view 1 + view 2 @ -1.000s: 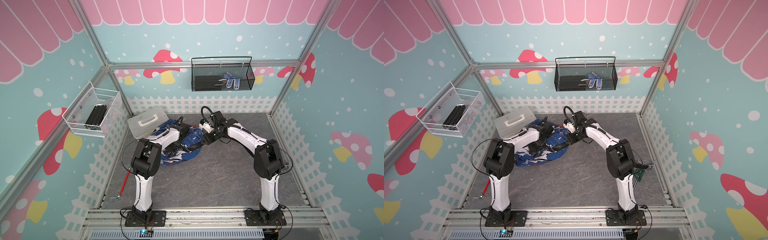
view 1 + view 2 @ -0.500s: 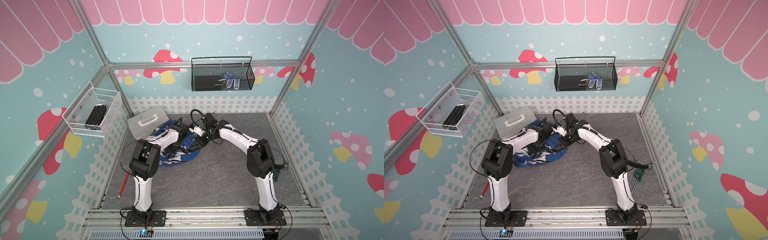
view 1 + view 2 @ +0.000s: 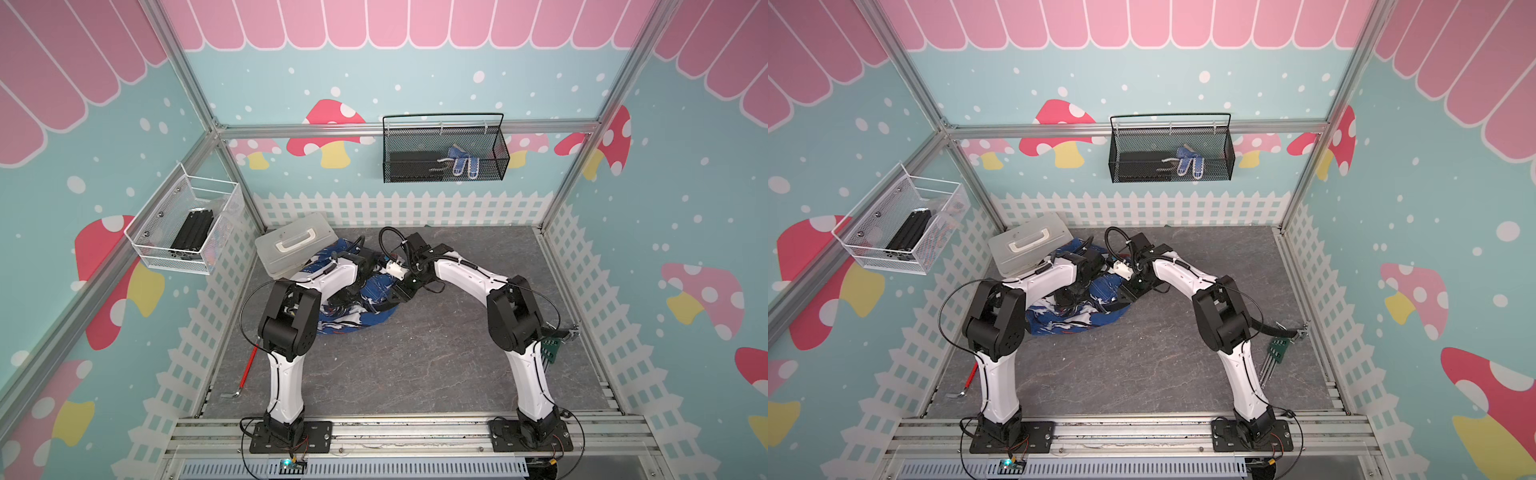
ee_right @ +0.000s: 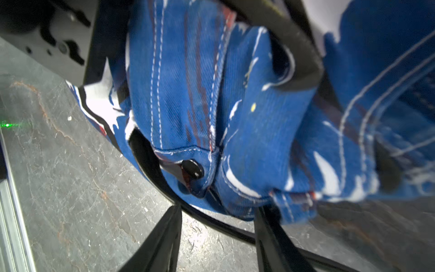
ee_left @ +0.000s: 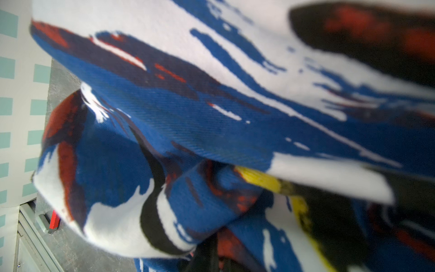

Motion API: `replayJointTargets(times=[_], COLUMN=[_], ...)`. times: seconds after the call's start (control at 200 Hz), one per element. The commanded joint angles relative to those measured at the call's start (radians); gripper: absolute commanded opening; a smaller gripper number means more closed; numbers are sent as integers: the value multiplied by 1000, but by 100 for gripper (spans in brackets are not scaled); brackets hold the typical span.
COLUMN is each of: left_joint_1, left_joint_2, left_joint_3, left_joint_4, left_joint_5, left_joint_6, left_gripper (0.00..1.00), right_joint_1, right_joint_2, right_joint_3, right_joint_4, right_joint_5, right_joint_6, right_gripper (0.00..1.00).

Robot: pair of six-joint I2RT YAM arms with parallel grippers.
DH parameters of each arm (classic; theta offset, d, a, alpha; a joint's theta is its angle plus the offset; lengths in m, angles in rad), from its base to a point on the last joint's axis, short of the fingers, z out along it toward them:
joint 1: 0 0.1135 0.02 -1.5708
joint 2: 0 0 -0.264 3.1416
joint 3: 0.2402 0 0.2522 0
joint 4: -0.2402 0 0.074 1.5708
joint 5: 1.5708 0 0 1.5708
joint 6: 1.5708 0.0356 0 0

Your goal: Remove the belt from the trousers

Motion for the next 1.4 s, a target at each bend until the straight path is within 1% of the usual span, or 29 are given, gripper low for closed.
replayJointTargets(times=[0.0, 0.115, 0.34, 0.51, 0.545, 0.57, 0.7, 0.755, 0.83, 0.941, 1.051, 1.186, 1.246, 1.251, 1.266, 1.346, 1.371, 1.396], left_joint_1=[7, 8, 7, 7, 7, 7, 8, 11, 11, 13, 13, 13, 16, 15, 14, 17, 17, 17], left_joint_2=[6, 14, 16, 14, 13, 13, 12, 14, 15, 20, 25, 27, 28, 28, 29, 30, 30, 30], left_joint_3=[6, 11, 8, 6, 4, 4, 5, 7, 13, 29, 37, 34, 29, 27, 25, 14, 8, 5], left_joint_4=[-42, -42, -36, -37, -36, -37, -34, -35, -32, -28, -20, -2, 9, 10, 12, 25, 31, 36], left_joint_5=[-25, -22, -17, -18, -17, -19, -22, -20, -17, -15, -9, 1, 3, 3, 3, 9, 10, 13], left_joint_6=[-6, -3, -1, 2, 1, 1, 3, 1, 1, 3, 6, 16, 21, 22, 22, 29, 31, 34], left_gripper=[0, 0, 0, 0, 0, 0, 0, 0, 0, 0, 0, 0, 0, 0, 0, 0, 0, 0], right_joint_1=[15, 15, 14, 20, 22, 26, 36, 36, 34, 10, -40, -115, -142, -146, -150, -187, -200, -213], right_joint_2=[-28, -44, -60, -44, -42, -41, -24, -30, -55, -111, -150, -159, -141, -134, -128, -64, -49, -48], right_joint_3=[-69, -107, -124, -124, -126, -128, -116, -113, -102, -56, 73, 330, 486, 522, 550, 832, 925, 973], right_joint_4=[-65, -65, -71, -75, -75, -75, -79, -80, -82, -118, -224, -419, -529, -550, -571, -728, -755, -761], right_joint_5=[-42, -54, -61, -64, -62, -56, -20, 10, 93, 155, 222, 300, 345, 353, 361, 388, 390, 380], right_joint_6=[-72, -82, -82, -77, -79, -78, -61, -48, -13, 43, 137, 263, 307, 316, 323, 377, 396, 418], right_gripper=[50, 50, 50, 44, 42, 38, 9, 0, 0, 0, 0, 0, 0, 0, 0, 0, 0, 0])
